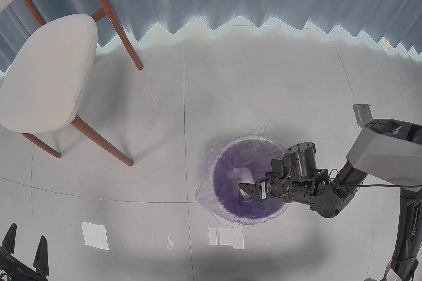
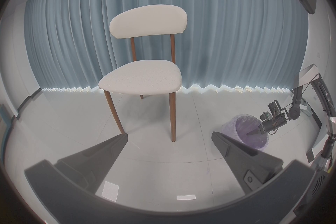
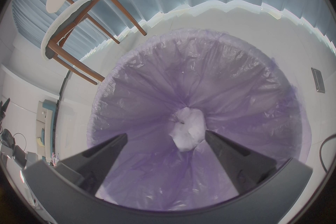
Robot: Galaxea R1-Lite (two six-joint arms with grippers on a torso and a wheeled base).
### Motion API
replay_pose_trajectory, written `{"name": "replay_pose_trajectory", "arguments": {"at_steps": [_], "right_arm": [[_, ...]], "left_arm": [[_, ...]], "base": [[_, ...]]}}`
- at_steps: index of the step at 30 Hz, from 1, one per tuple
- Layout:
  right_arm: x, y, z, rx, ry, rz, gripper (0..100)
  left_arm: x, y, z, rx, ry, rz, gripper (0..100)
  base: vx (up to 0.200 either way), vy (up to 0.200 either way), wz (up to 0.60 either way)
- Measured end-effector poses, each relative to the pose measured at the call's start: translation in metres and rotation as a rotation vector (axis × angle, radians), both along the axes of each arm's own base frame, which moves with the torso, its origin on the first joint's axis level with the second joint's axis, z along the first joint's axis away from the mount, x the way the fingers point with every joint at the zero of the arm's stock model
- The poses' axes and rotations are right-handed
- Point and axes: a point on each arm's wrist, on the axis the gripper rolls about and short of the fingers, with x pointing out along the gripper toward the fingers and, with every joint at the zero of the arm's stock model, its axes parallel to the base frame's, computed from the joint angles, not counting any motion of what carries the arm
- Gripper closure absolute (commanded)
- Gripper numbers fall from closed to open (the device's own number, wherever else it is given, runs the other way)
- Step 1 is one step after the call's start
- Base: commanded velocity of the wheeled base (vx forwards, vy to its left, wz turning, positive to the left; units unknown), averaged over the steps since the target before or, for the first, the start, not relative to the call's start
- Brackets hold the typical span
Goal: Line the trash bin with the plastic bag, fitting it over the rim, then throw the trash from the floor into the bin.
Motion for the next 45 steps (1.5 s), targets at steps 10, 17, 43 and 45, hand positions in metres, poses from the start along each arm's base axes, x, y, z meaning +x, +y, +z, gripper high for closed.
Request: {"name": "replay_pose_trajectory", "arguments": {"at_steps": [10,17,43,45], "right_arm": [[-0.001,-0.001,0.002,-0.004,-0.003,-0.009,0],[-0.003,-0.002,0.009,0.010,-0.012,-0.032,0],[-0.068,-0.064,0.077,0.050,-0.081,-0.145,0],[-0.075,-0.076,0.081,0.047,-0.085,-0.170,0]], "left_arm": [[0.000,0.000,0.000,0.000,-0.001,0.000,0],[0.000,0.000,0.000,0.000,-0.001,0.000,0],[0.000,-0.001,-0.003,0.039,0.035,-0.060,0],[0.000,-0.001,-0.003,0.039,0.035,-0.060,0]], "base": [[0.000,0.000,0.00],[0.000,0.000,0.00],[0.000,0.000,0.00],[0.000,0.000,0.00]]}}
